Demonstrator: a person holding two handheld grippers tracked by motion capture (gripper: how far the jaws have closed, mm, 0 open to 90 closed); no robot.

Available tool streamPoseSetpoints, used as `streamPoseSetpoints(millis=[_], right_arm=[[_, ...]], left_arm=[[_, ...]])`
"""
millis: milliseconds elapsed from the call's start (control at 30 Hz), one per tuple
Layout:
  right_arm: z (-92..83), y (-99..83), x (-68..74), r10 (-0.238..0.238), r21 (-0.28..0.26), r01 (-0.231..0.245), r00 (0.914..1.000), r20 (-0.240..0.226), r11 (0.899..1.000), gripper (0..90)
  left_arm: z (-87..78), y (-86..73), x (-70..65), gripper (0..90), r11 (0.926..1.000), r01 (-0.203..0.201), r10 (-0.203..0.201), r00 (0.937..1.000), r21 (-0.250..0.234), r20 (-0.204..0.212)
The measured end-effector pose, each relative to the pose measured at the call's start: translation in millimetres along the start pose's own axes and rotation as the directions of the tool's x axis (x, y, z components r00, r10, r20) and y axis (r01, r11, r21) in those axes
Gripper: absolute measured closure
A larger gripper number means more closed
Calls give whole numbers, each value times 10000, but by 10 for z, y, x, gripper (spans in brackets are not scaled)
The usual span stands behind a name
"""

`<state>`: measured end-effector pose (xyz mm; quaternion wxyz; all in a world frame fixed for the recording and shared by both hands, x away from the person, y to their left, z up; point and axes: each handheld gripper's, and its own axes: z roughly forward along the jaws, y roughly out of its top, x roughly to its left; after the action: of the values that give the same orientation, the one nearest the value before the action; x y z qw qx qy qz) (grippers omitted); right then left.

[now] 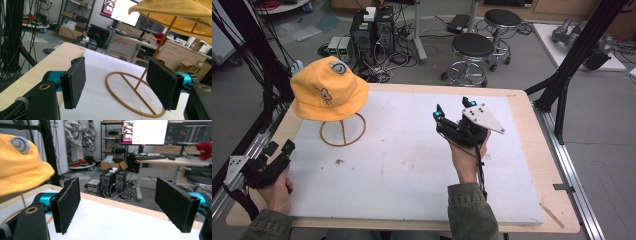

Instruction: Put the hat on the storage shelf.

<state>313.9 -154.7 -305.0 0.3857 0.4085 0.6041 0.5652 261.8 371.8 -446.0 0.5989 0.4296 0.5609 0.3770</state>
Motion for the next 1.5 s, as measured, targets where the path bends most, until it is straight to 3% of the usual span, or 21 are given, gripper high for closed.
streamPoseSetpoints(millis=[333, 567, 933, 1133, 1400, 1500], right_arm=[[-244, -170, -271, 170, 453, -208, 9964, 828, 9988, 199], [-380, -242, -370, -36, 613, -40, 9924, 1230, 9981, 200], [-625, -509, -577, 95, 1122, -314, 9816, 1907, 9932, 204], [-734, -689, -677, 284, 1167, -567, 9724, 2315, 9915, 203], [-909, -1121, -850, 669, 844, -1002, 9410, 3318, 9914, 209], [-932, -1173, -883, 831, 921, -1211, 9369, 3394, 9884, 210]], left_arm=[[-5, -3, -11, 322, 10000, -47, 47, 10000, 44, 29], [-32, -8, -9, 322, 9999, 54, -54, 10000, 93, 23], [-65, -8, -20, 322, 10000, 36, -37, 10000, 92, 52], [-75, -6, -24, 322, 10000, 40, -40, 10000, 86, 58], [-89, -4, -20, 322, 10000, 27, -27, 10000, 80, 45], [-87, -6, -29, 322, 10000, -8, 8, 10000, 94, 64]])
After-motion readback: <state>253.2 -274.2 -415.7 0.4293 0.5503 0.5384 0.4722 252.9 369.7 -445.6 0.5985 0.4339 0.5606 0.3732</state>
